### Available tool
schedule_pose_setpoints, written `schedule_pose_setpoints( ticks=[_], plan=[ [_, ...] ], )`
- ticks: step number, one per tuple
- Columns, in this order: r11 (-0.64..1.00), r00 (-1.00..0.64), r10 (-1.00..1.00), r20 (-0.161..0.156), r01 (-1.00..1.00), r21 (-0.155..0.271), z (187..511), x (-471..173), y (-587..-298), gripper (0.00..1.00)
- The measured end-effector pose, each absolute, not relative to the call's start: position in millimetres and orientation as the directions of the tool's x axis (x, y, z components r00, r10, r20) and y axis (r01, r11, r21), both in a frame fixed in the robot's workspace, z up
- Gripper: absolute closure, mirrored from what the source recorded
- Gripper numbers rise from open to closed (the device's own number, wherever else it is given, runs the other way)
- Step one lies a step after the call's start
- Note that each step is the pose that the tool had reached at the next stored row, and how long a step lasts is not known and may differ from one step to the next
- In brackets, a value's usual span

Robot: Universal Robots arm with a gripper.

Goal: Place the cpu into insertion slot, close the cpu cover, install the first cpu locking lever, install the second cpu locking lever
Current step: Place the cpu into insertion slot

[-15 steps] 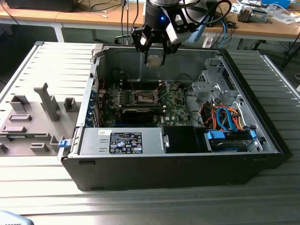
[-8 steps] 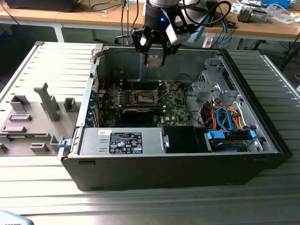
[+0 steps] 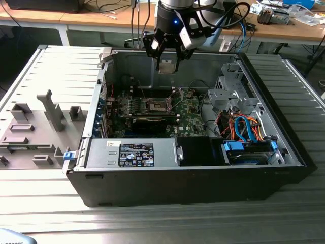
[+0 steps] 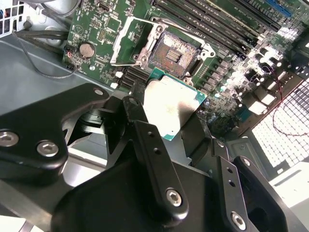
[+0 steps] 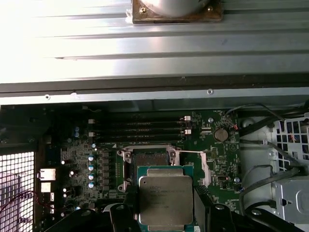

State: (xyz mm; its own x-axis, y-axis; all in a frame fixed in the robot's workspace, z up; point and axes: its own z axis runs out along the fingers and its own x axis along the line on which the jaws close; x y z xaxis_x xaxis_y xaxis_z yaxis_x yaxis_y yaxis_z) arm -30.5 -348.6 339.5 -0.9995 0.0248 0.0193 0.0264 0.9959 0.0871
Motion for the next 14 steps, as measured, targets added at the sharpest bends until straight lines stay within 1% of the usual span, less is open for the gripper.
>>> schedule_pose_setpoints(
  ticks=[3,5,7,14],
  plan=[
    [0.997,-1.000,0.025,0.019,0.027,0.077,339.2,-30.6,-348.6,0.45],
    [0.998,-1.000,0.025,0.019,0.026,0.060,339.0,-30.5,-348.5,0.45],
    [0.998,-1.000,0.025,0.018,0.026,0.052,338.6,-30.5,-348.6,0.45],
    [0.998,-1.000,0.025,0.018,0.026,0.051,336.2,-30.5,-348.6,0.45]
  ],
)
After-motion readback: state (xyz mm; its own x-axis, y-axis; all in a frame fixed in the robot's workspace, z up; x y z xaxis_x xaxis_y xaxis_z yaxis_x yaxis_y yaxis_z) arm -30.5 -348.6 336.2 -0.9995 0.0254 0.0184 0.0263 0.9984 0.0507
